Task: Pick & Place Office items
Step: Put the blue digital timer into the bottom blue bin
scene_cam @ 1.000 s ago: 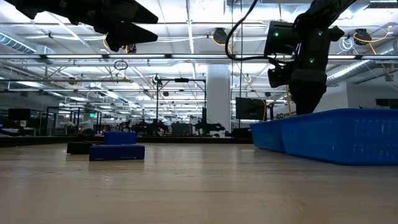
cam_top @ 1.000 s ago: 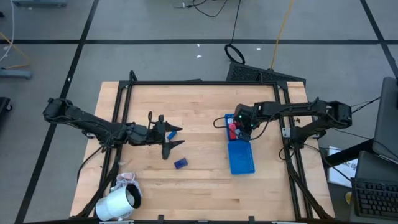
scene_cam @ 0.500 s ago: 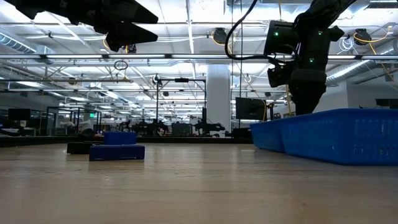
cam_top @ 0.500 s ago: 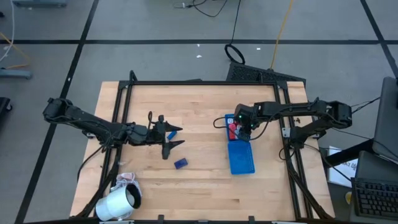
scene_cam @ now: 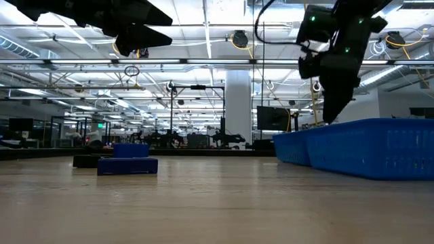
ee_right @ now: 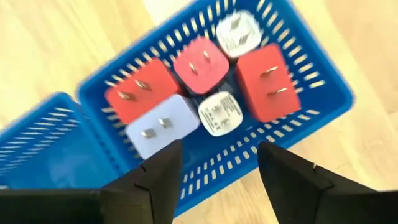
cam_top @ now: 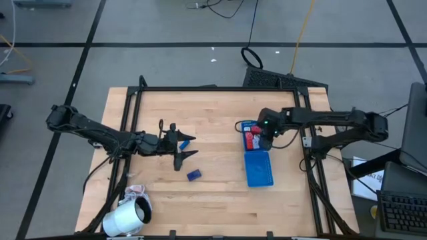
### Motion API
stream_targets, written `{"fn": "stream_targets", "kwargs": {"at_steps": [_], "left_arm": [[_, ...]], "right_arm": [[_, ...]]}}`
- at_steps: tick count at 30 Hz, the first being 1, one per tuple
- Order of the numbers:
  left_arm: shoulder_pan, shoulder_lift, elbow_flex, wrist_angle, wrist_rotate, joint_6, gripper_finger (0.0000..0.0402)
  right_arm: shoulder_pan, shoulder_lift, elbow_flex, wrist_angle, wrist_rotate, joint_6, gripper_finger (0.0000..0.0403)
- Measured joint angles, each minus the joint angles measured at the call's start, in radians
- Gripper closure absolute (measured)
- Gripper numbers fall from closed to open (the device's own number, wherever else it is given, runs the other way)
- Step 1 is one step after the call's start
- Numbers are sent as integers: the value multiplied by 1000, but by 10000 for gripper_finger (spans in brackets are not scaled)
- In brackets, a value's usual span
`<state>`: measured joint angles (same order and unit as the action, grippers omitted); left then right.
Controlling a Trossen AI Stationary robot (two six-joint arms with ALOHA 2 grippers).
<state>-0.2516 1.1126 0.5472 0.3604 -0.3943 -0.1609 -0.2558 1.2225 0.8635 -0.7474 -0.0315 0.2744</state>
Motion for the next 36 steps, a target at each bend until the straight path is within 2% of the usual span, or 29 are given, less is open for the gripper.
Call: {"fn": "stream_targets", "kwargs": {"at_steps": [9,12,17,23,26,31,36], "left_arm": [[0,0,0,2,0,0,133],[0,0,0,2,0,0,133],[0,0,0,12,1,-12,133],[0,0,0,7,55,-108,133],[0,0,0,6,54,-110,133],[0,0,0,-12,54,-112,133],[0,0,0,-182,29,-238,133]], "right_arm": [[7,-277,0,27,3,62,211],[37,-361,-32,182,5,50,211],[105,-463,-169,520,-4,22,211],[171,-529,-340,787,-110,17,211],[194,-567,-397,857,-153,17,213],[220,-638,-474,876,-154,2,223],[239,-701,-551,972,-154,2,237]]}}
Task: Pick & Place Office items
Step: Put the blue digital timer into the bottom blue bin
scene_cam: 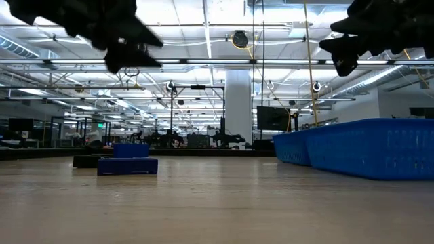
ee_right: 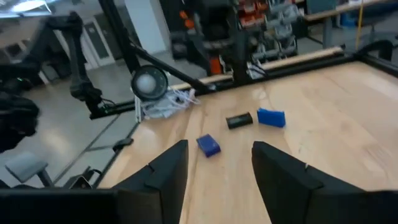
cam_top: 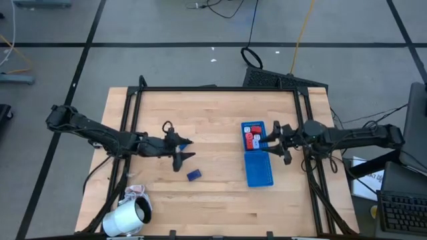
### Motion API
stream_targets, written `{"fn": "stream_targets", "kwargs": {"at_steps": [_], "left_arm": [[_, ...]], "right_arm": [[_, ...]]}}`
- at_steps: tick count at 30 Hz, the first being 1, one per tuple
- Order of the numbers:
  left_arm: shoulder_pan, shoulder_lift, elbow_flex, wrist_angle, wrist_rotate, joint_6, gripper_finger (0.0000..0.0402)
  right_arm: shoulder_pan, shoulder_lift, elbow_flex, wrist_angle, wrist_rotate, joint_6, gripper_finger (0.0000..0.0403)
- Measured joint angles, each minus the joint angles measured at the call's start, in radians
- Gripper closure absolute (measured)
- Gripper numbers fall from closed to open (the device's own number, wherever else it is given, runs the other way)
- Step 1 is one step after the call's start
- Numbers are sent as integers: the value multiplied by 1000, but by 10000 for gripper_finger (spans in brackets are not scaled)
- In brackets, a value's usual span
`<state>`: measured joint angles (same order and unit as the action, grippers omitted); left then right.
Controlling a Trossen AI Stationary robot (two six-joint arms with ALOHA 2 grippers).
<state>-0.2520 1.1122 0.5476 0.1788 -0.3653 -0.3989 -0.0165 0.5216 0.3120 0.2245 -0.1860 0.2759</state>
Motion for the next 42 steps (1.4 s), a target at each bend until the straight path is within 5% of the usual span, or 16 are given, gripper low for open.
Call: {"fn": "stream_targets", "kwargs": {"at_steps": [11,26,42], "left_arm": [[46,33,0,-457,-125,-372,133],[69,287,0,-405,-79,-369,133],[69,343,0,-404,-81,-363,133]], "right_arm": [[12,-57,-183,269,0,-30,248],[12,-57,-256,376,0,-16,248],[12,-55,-259,374,1,-23,248]]}}
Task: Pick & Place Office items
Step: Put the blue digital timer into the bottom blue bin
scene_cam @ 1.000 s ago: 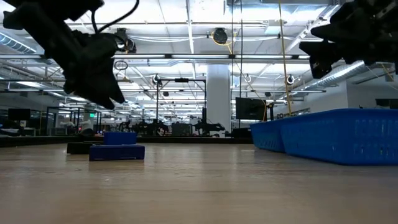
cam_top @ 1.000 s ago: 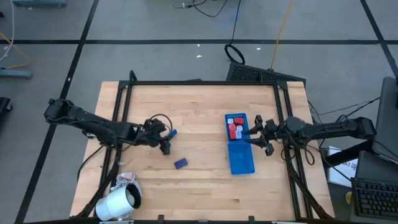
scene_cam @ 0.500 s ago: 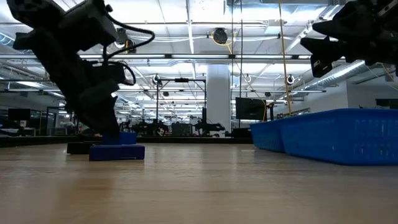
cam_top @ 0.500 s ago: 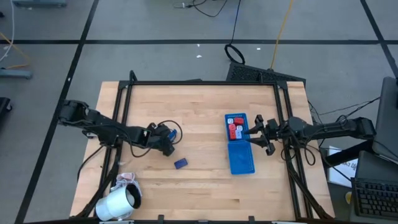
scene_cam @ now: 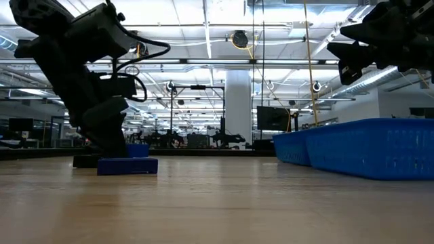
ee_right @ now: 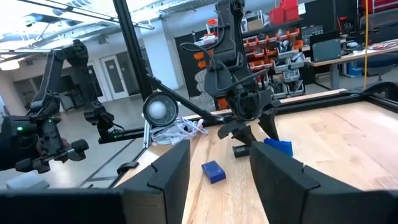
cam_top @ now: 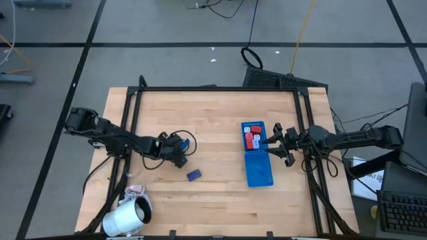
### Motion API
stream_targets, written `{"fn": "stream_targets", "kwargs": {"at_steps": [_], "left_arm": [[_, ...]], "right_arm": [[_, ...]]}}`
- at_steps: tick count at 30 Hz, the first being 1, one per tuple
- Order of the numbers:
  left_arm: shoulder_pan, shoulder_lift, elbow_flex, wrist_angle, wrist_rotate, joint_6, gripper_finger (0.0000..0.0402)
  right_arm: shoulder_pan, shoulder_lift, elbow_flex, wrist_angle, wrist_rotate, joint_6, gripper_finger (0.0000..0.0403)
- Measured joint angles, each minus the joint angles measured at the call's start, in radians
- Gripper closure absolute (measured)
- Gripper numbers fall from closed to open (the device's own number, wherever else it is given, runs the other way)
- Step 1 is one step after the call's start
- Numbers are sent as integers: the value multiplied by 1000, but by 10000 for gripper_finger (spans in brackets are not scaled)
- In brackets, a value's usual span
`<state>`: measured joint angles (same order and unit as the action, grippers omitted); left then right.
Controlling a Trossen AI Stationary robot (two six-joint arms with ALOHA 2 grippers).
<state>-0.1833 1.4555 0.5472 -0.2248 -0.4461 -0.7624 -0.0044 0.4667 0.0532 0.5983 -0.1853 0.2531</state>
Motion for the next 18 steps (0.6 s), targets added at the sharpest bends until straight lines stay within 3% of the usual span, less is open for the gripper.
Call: {"fn": "stream_targets", "kwargs": {"at_steps": [11,18], "left_arm": [[0,0,0,36,0,0,138],[0,0,0,45,0,0,208]], "right_arm": [[0,1,0,-5,0,-4,248],[0,1,-1,-5,0,-3,248]]}}
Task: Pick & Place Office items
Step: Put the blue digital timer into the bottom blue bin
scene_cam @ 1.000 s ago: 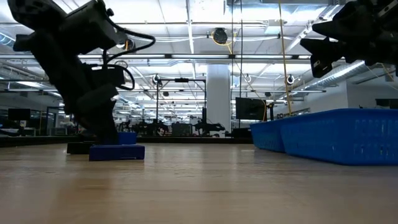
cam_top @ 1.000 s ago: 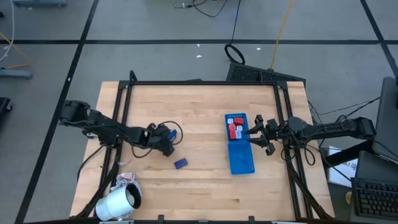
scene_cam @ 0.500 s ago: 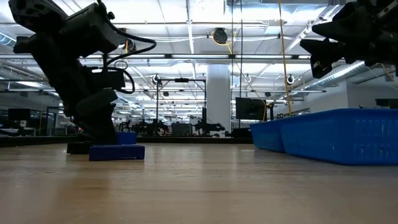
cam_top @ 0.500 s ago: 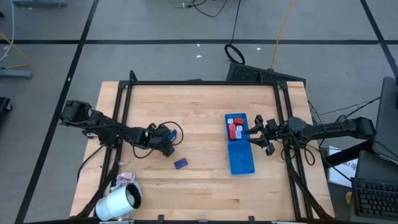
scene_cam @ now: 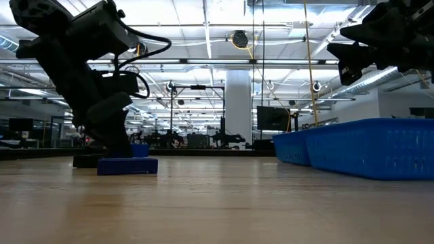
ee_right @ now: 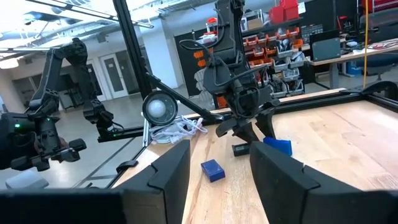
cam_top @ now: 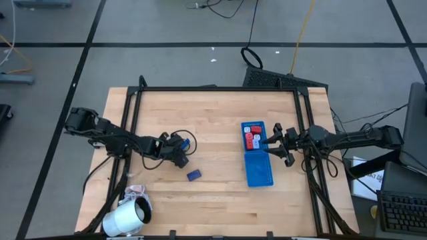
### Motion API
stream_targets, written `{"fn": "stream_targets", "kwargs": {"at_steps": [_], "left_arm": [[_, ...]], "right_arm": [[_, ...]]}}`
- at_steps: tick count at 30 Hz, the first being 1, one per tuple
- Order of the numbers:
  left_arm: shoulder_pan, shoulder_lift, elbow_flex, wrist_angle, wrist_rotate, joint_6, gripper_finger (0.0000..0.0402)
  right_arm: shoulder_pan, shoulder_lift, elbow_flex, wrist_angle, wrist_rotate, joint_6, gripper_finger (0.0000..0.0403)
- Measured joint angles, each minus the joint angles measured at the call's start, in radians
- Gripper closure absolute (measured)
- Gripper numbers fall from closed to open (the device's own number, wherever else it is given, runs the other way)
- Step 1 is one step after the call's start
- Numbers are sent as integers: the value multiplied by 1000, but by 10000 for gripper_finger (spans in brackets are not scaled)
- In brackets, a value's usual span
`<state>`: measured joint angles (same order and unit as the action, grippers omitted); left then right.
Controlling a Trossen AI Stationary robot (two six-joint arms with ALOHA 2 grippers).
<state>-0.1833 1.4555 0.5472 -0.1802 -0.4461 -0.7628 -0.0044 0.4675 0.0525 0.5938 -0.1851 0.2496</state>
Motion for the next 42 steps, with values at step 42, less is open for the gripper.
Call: {"fn": "stream_targets", "kwargs": {"at_steps": [42], "left_arm": [[-34,155,491,357,119,597,335]], "right_arm": [[5,140,0,169,80,79,248]]}}
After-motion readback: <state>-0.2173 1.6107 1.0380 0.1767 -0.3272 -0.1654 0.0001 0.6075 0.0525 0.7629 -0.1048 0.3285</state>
